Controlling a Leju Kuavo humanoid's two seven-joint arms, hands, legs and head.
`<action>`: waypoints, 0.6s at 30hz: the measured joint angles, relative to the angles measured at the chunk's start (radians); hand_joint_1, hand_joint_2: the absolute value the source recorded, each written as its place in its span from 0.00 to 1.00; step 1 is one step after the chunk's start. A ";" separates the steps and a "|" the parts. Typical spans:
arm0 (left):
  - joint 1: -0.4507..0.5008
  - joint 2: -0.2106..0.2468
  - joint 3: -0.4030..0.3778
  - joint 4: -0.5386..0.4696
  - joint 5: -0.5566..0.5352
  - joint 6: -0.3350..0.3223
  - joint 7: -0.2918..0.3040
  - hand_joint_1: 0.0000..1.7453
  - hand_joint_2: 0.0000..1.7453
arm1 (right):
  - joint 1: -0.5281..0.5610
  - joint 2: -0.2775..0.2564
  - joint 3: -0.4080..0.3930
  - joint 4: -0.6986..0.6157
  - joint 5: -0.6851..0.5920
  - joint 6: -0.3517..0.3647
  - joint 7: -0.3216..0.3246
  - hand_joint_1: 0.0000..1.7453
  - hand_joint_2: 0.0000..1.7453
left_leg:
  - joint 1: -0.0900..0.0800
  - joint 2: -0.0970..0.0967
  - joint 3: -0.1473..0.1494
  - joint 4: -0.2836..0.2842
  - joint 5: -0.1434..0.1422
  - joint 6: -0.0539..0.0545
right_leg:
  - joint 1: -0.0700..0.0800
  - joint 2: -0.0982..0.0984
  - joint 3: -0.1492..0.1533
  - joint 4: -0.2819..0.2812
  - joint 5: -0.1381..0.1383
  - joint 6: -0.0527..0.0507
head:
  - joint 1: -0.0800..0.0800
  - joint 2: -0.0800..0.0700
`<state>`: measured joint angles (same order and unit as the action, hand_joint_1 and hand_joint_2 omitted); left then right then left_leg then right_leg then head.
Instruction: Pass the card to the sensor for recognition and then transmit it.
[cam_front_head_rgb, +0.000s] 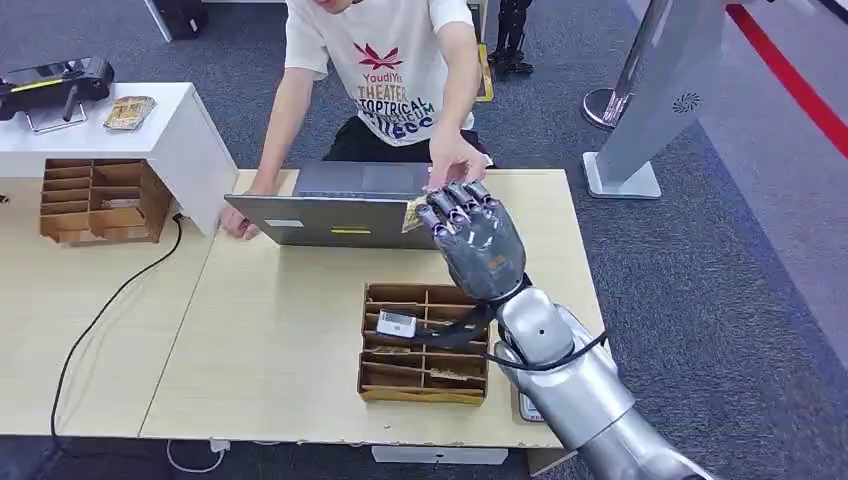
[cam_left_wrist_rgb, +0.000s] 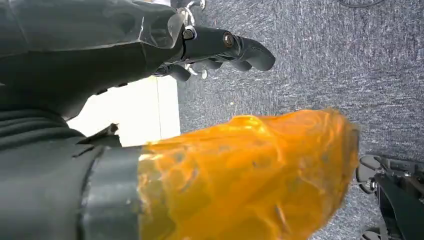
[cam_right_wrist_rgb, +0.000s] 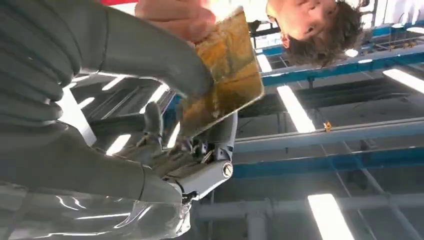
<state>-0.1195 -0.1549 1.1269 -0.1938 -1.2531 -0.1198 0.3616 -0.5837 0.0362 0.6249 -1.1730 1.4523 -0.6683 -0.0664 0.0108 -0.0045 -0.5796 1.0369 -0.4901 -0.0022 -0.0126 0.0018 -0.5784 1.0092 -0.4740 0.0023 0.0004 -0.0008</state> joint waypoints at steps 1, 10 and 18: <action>0.000 0.000 0.000 0.000 0.000 0.000 0.000 0.00 0.00 | -0.001 -0.001 0.000 0.002 -0.002 0.000 0.000 1.00 1.00 | 0.000 0.000 0.000 0.000 0.000 0.000 | 0.000 0.000 0.000 0.000 0.000 0.000 | 0.000 0.000; 0.000 0.000 0.000 0.000 0.000 -0.003 0.000 0.00 0.00 | -0.002 -0.008 0.004 0.014 -0.013 0.000 0.000 1.00 1.00 | 0.000 0.000 0.000 0.000 0.000 0.000 | 0.000 0.000 0.000 0.000 0.000 0.000 | 0.000 0.000; 0.000 0.000 0.000 0.000 0.000 -0.003 0.000 0.00 0.00 | -0.001 -0.009 0.004 0.017 -0.031 0.000 -0.003 1.00 1.00 | 0.000 0.000 0.000 0.000 0.000 0.000 | 0.000 0.000 0.000 0.000 0.000 0.000 | 0.000 0.000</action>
<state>-0.1200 -0.1549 1.1269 -0.1938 -1.2531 -0.1225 0.3616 -0.5850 0.0271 0.6287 -1.1563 1.4210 -0.6683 -0.0690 0.0108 -0.0045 -0.5796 1.0369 -0.4901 -0.0022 -0.0126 0.0019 -0.5785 1.0092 -0.4740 0.0023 0.0004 -0.0008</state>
